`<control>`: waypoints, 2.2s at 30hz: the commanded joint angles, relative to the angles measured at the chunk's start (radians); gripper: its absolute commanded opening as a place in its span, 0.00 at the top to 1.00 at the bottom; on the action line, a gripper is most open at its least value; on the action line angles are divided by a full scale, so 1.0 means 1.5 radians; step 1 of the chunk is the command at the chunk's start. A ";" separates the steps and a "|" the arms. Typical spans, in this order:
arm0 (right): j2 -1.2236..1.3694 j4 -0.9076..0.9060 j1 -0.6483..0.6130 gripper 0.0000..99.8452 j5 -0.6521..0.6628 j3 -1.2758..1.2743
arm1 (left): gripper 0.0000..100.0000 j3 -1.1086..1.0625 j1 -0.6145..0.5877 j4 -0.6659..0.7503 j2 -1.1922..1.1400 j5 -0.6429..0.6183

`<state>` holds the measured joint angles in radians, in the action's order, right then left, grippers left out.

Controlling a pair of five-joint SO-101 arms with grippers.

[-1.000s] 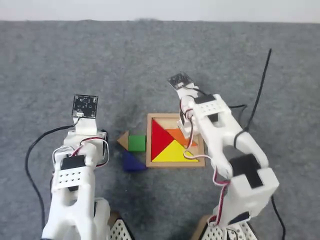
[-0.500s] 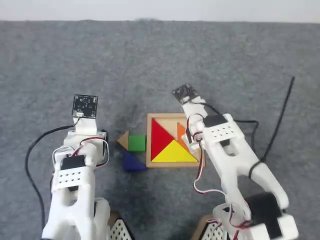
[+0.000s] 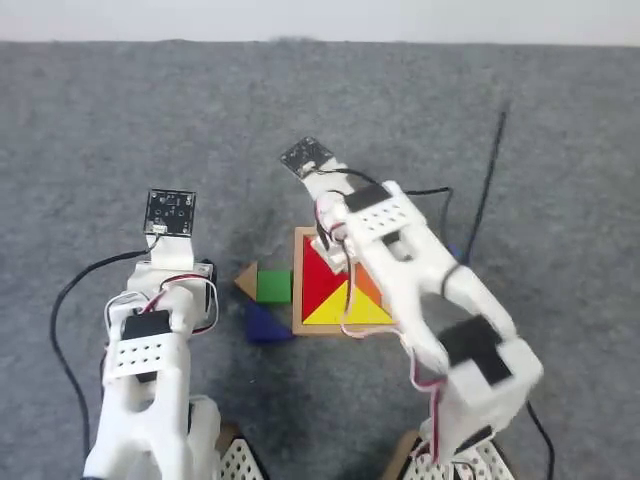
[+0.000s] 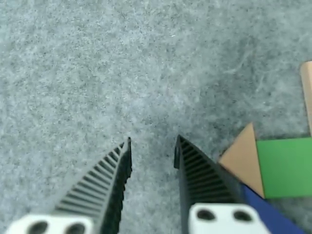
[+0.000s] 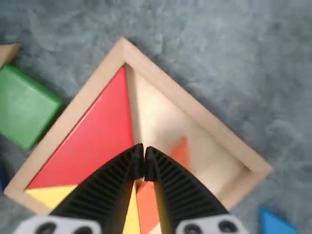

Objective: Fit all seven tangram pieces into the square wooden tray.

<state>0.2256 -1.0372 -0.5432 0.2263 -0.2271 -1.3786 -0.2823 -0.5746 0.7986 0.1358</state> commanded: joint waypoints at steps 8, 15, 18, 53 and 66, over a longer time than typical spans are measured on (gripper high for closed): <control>0.025 -0.024 0.024 0.99 -0.003 0.013 | 0.87 0.005 0.003 0.018 0.020 -0.006; -0.051 -0.008 0.038 0.99 0.016 -0.099 | 0.87 0.005 0.003 0.018 0.020 -0.006; -0.078 0.033 0.078 0.99 0.019 -0.154 | 0.87 0.005 0.003 0.018 0.020 -0.006; -0.241 0.072 0.131 0.99 -0.017 -0.360 | 0.87 0.004 0.003 0.016 0.020 -0.005; -0.225 0.017 0.177 0.99 0.081 -0.345 | 0.87 -0.003 0.003 0.019 0.023 -0.005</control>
<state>-0.1274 -0.9666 -0.3391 0.2846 -0.7595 -1.3848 -0.2823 -0.5746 0.7986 0.1358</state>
